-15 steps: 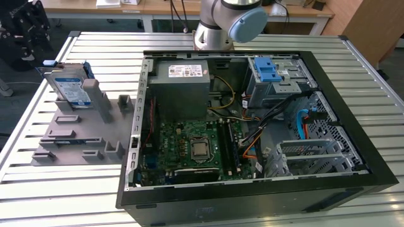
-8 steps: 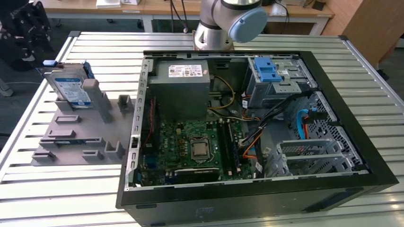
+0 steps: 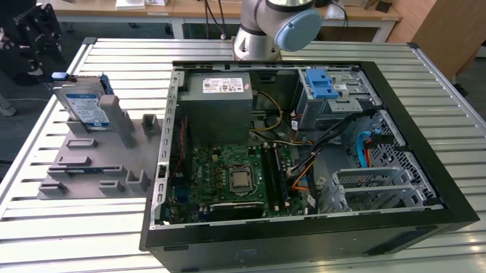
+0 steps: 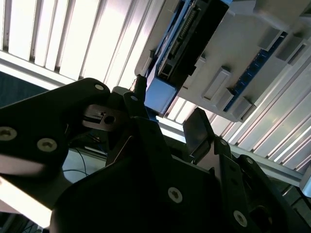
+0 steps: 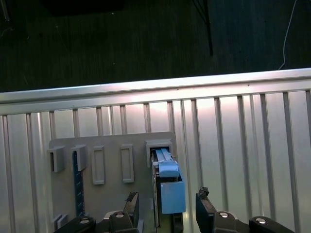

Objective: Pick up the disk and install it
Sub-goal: 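Pick up the disk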

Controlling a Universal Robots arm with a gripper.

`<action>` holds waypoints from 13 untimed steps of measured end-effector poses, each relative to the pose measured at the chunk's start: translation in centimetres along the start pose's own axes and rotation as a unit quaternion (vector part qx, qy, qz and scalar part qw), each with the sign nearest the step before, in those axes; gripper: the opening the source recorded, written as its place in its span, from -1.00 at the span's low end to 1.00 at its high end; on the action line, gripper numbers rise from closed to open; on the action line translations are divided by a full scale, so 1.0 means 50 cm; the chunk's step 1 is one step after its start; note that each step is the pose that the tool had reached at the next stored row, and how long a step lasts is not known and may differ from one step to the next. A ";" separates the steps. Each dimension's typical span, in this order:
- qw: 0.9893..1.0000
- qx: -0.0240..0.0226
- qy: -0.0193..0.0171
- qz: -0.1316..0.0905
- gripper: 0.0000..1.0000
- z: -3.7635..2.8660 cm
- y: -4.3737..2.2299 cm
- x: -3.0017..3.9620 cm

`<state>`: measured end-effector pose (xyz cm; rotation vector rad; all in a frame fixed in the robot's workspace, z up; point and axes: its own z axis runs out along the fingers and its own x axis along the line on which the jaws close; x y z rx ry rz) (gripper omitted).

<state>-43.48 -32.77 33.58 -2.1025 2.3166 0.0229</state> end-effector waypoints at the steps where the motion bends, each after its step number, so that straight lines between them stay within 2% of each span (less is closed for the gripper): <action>1: 1.000 0.000 0.000 0.000 0.15 0.001 0.000 0.000; 13: 1.000 0.000 0.000 0.000 0.15 0.011 0.000 0.000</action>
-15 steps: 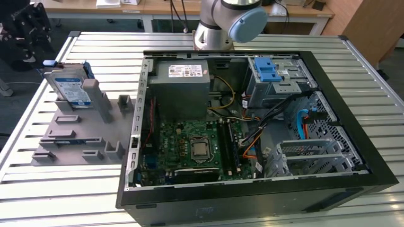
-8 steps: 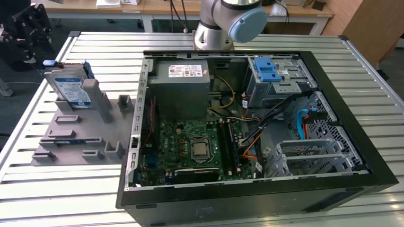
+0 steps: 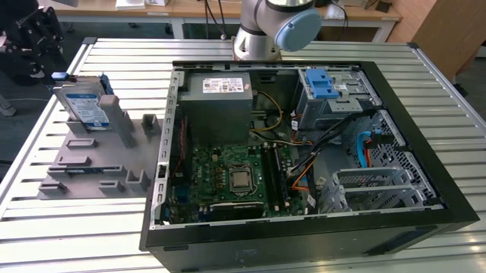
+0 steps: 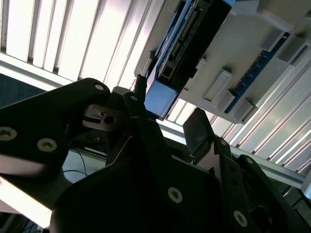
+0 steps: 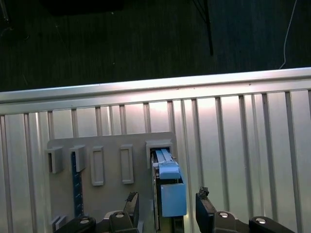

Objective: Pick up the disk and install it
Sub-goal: 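Pick up the disk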

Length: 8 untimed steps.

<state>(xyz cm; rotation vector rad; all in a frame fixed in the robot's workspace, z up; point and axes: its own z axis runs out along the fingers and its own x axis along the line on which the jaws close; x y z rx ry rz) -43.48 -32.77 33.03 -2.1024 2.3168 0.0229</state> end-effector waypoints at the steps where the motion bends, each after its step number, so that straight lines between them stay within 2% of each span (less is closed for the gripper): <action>1: 1.000 0.000 0.000 0.000 0.15 0.001 0.000 0.000; 8: 1.000 0.000 0.000 0.000 0.15 0.006 0.000 0.000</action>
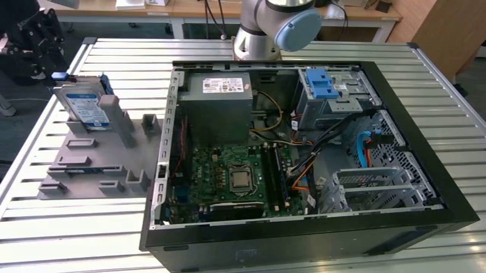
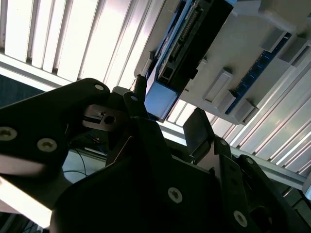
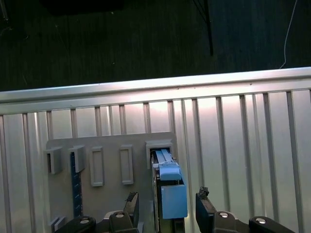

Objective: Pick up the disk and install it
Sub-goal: 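Pick up the disk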

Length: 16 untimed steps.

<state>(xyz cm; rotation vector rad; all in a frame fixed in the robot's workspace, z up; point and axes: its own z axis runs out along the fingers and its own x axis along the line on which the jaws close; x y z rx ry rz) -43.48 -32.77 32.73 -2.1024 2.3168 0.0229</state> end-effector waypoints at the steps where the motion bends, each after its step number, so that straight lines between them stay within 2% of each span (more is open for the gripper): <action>1: 1.000 0.000 0.000 0.000 0.15 0.001 0.000 0.000; 16: 1.000 0.000 0.000 0.000 0.15 0.013 0.000 0.000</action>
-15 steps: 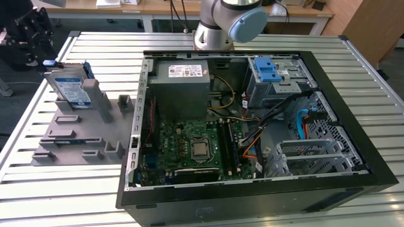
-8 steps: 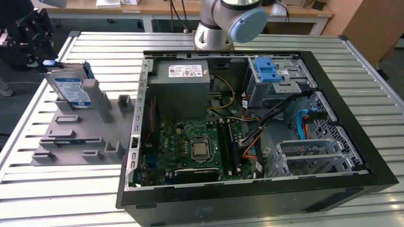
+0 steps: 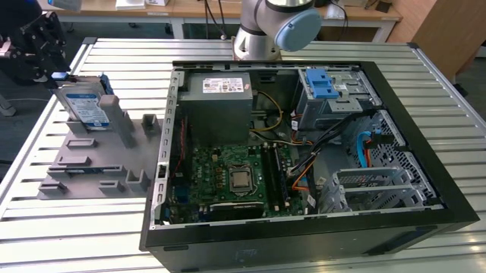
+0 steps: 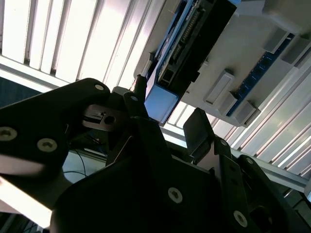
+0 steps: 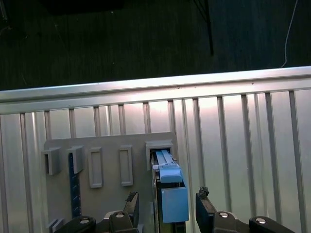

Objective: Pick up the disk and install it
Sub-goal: 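Pick up the disk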

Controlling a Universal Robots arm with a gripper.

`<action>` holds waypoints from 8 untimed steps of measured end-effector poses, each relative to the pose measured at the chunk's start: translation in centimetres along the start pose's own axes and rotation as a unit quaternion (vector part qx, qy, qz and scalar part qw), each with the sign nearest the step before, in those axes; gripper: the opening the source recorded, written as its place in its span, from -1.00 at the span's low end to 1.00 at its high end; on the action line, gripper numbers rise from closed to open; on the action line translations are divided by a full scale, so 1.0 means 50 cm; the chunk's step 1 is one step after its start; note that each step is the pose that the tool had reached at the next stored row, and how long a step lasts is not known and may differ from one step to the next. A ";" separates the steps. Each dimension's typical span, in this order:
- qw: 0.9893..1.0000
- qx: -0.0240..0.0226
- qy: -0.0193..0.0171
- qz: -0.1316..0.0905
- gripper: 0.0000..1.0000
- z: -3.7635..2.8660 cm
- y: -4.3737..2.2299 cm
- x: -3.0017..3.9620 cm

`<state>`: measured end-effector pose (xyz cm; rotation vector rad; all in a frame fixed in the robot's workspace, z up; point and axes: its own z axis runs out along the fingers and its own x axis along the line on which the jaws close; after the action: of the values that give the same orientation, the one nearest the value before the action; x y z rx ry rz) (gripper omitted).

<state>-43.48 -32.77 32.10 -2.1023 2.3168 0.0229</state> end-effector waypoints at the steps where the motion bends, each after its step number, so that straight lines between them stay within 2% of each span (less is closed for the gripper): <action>1: 1.000 0.000 0.000 0.000 0.15 0.001 0.000 0.000; 8: 1.000 0.000 0.000 0.000 0.15 0.006 0.000 0.000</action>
<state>-43.48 -32.77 31.81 -2.1023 2.3168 0.0229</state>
